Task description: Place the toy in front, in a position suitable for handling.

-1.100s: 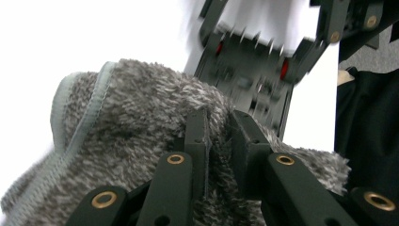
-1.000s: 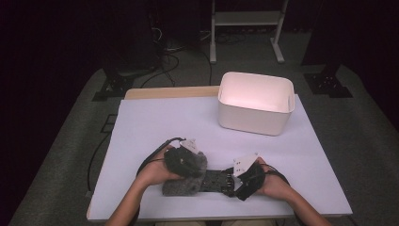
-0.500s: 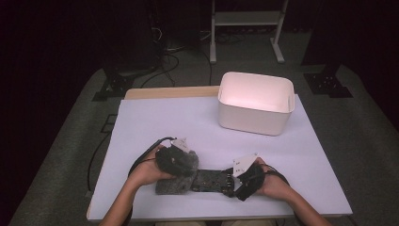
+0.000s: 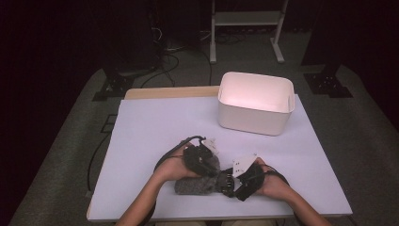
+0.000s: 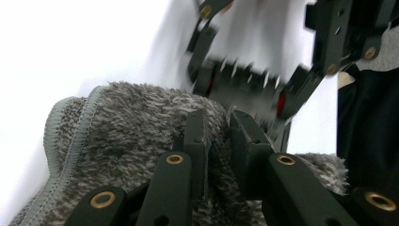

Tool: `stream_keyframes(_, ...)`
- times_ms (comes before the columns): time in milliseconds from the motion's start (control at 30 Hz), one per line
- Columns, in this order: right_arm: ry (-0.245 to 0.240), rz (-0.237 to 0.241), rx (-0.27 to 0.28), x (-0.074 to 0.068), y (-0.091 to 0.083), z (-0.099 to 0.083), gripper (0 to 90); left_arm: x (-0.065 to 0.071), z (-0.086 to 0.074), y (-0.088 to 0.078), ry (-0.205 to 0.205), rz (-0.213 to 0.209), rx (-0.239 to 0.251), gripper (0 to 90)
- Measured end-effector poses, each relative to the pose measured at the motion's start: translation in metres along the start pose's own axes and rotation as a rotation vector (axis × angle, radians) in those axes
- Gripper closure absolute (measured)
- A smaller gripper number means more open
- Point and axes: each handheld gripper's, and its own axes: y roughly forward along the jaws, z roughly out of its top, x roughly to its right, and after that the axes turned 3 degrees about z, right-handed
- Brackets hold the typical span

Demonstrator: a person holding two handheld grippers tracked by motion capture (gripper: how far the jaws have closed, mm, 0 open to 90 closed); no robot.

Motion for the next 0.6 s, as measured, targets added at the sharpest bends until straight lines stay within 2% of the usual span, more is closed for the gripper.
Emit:
stream_keyframes(33,0.002,0.001,0.001,0.0,0.0,0.0,22.9,0.003,0.007,0.004,0.022,-0.014,-0.005,77.5)
stream_keyframes(100,0.002,0.002,0.001,0.0,0.0,0.0,22.9,0.004,0.01,0.006,0.031,-0.021,0.0,77.5)
stream_keyframes(133,0.004,0.004,0.002,0.0,0.0,0.0,22.9,0.007,0.015,0.009,0.054,-0.033,-0.003,77.5)
stream_keyframes(233,0.004,0.005,0.003,0.0,0.0,-0.001,22.8,0.012,0.017,0.011,0.061,-0.041,0.0,77.4)
stream_keyframes(267,0.006,0.006,0.002,0.0,0.0,-0.001,22.8,0.017,0.018,0.01,0.083,-0.053,-0.002,77.0)
stream_keyframes(367,0.003,0.005,0.005,0.001,0.0,-0.001,22.8,0.02,0.016,0.009,0.094,-0.057,-0.002,76.5)
stream_keyframes(467,0.004,0.004,0.004,0.0,0.0,-0.001,22.9,0.019,0.009,0.006,0.077,-0.057,-0.004,76.5)
stream_keyframes(533,0.002,0.002,0.006,0.0,0.0,-0.002,22.9,0.016,-0.005,-0.002,0.043,-0.054,-0.001,76.5)
stream_keyframes(600,-0.005,0.0,0.007,0.001,0.0,-0.002,22.9,0.015,-0.011,-0.005,0.035,-0.049,-0.003,76.5)
